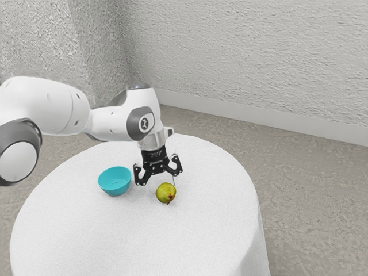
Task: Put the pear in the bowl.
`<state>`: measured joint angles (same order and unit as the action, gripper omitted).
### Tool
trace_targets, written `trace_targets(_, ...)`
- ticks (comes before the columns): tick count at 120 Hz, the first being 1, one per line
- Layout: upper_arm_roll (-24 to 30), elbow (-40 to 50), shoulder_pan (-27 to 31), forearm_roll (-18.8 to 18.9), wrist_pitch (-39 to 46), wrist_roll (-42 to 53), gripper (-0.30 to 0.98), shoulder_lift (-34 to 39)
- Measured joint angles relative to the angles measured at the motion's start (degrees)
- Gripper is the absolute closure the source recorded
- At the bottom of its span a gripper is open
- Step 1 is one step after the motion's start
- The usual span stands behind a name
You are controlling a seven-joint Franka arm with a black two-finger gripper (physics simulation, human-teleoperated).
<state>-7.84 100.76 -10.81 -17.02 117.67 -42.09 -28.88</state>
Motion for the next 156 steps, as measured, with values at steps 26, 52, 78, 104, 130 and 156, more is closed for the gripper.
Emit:
trace_targets(26,0.2,1.0,0.0,-0.2,0.6,-2.8,0.0,-0.4)
trace_targets(52,1.3,1.8,0.0,-0.4,1.4,-4.8,0.0,-0.4)
trace_targets(78,1.3,2.6,0.0,-1.0,2.0,-6.1,0.0,-0.4)
trace_targets(104,1.0,2.1,0.1,-1.0,2.2,-6.9,0.02,-0.8)
trace_targets(130,0.9,2.0,0.0,-0.9,2.3,-7.4,0.06,-1.0)
trace_targets(156,0.9,2.1,0.0,-1.0,2.6,-7.7,0.16,-1.0)
